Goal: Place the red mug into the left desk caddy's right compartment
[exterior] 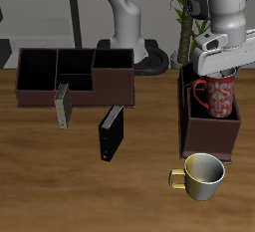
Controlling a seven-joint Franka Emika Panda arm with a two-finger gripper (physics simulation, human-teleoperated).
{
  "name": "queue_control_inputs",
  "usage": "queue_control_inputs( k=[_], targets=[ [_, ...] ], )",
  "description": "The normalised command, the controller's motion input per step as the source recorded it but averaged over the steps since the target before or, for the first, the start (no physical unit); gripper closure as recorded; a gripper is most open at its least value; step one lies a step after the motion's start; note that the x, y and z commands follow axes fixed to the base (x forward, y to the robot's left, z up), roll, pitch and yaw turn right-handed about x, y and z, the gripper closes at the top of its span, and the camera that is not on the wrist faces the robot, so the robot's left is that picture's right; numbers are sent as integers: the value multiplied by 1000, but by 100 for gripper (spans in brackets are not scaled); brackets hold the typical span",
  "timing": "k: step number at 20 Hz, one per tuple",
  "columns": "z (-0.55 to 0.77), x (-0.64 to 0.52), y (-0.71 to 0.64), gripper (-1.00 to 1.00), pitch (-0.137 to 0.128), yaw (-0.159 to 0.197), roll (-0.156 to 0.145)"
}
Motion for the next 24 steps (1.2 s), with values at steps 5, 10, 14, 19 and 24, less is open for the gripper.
queue_control_inputs(
  k=[5,10,14,19,24],
  targets=[
    [-471,89,81,100,63,12,19],
    [-376,71,-46,100,50,6,-2],
    [-267,137,-84,100,45,-13,-27],
    [-232,81,-114,-100,50,-18,-17],
    [-123,-54,31,-100,29,-13,47]
  ],
)
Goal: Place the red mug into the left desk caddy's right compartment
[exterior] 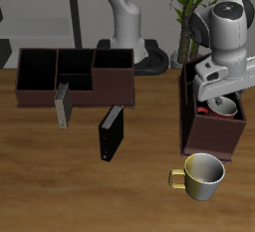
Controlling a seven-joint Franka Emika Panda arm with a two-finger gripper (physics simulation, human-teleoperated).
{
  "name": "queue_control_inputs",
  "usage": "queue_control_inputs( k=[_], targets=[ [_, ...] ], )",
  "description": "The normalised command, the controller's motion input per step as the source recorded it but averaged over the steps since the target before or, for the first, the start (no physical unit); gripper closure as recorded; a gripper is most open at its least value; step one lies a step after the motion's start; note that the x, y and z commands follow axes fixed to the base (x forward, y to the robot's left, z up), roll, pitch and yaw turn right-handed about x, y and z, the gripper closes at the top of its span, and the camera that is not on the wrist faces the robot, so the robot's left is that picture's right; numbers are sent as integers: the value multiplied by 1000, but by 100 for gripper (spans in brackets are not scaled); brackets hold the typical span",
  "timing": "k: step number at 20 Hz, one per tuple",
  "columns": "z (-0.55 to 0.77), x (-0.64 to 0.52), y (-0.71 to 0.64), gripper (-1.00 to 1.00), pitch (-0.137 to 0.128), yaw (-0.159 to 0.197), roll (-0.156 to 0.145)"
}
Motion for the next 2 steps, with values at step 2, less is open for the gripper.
queue_control_inputs(
  k=[2],
  targets=[
    [-5,-55,50,-100,3,9,9]
  ],
)
